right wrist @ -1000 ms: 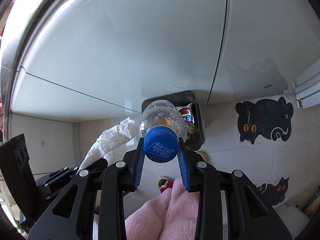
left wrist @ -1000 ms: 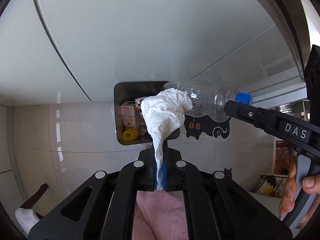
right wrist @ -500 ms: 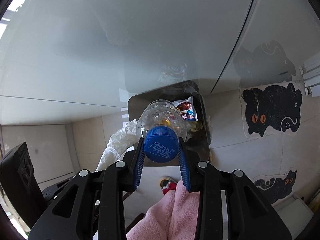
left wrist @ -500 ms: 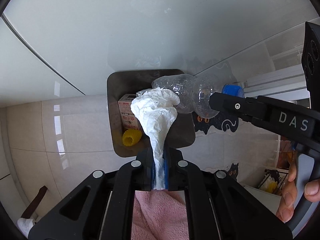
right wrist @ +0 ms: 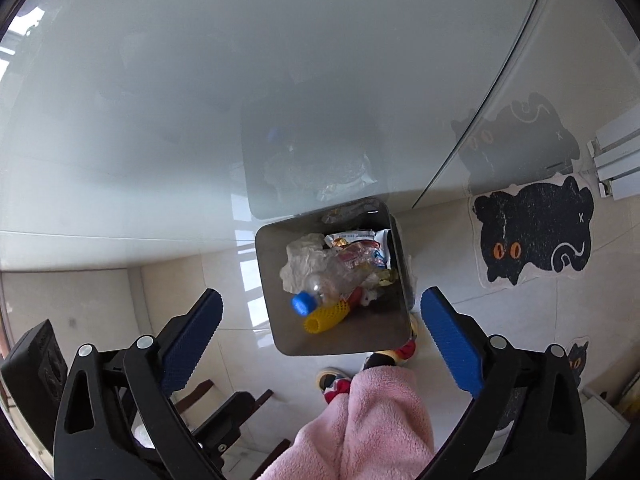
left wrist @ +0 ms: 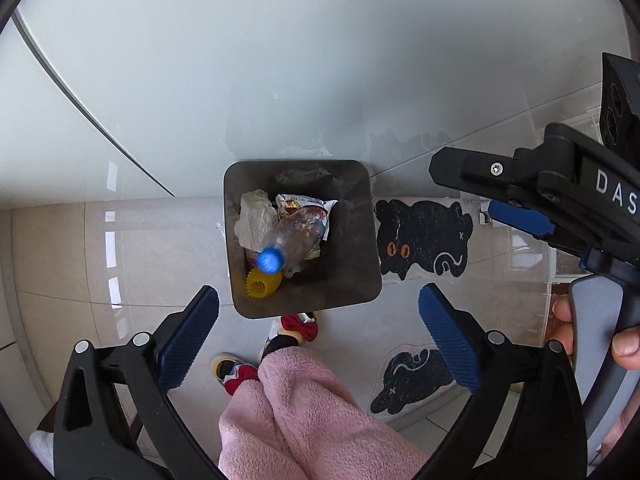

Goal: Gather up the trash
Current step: 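Carry the tissue and bottle down over the bin and open both tools, then raise both tools back toward the counter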

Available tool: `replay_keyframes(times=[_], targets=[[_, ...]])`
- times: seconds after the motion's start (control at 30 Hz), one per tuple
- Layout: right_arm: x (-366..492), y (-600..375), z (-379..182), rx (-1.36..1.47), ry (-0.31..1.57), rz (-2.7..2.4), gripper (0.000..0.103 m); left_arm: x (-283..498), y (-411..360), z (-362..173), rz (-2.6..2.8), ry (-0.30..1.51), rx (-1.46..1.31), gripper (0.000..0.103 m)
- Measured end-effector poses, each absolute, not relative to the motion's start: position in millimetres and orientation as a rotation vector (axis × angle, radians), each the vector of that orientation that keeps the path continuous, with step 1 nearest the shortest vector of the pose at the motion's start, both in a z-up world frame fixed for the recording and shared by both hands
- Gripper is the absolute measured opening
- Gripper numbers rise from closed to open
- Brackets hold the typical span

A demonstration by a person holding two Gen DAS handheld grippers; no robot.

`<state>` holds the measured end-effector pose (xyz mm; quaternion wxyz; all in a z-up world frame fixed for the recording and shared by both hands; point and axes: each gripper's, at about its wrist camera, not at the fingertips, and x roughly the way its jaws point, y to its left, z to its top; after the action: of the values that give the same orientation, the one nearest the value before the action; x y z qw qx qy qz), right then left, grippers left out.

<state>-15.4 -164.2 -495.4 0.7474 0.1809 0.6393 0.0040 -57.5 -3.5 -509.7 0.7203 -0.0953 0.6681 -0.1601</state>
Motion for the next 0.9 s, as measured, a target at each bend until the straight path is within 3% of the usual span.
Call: replay_keyframes(times=[0.37, 0.9], targets=[[-56, -178, -382, 0.401, 1.273, 0.029, 0.100, -72, 14, -391, -0.383, 1.341, -0.205, 0.095], [-67, -208, -202, 0.324, 0.900, 0.052, 0.100, -62, 22, -213, -0.445, 0.991, -0.164, 0.095]])
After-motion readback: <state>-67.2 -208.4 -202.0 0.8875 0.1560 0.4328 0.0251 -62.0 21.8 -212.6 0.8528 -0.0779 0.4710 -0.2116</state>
